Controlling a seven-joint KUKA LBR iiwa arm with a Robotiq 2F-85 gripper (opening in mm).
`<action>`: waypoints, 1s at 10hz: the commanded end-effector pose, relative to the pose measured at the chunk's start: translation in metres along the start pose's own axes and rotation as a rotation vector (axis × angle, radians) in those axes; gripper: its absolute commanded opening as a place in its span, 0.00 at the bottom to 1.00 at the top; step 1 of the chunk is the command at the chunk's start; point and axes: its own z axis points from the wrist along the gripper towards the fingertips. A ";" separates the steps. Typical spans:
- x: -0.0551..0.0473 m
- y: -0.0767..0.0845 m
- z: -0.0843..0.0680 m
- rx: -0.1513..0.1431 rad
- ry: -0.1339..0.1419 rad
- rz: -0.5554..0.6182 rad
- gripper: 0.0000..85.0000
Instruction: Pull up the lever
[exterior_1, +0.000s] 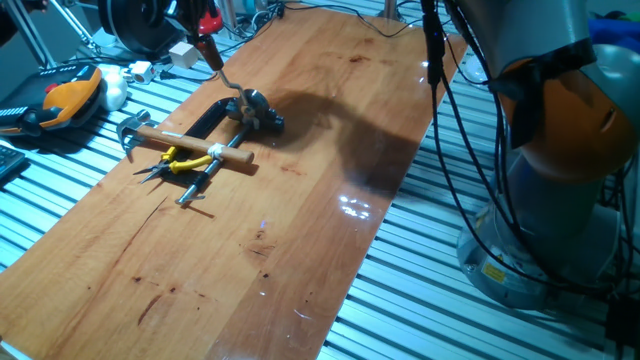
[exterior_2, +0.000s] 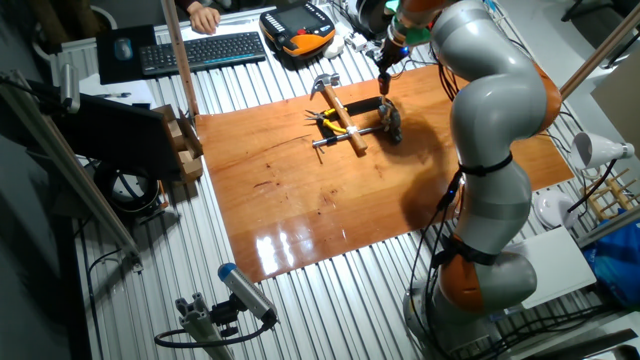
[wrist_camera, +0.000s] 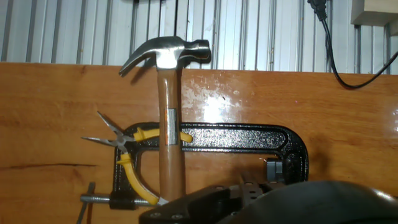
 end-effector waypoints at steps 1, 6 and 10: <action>0.004 0.002 0.002 0.002 -0.002 0.000 0.00; 0.020 0.001 0.000 0.010 -0.001 -0.015 0.00; 0.034 -0.002 -0.006 0.020 0.003 -0.032 0.00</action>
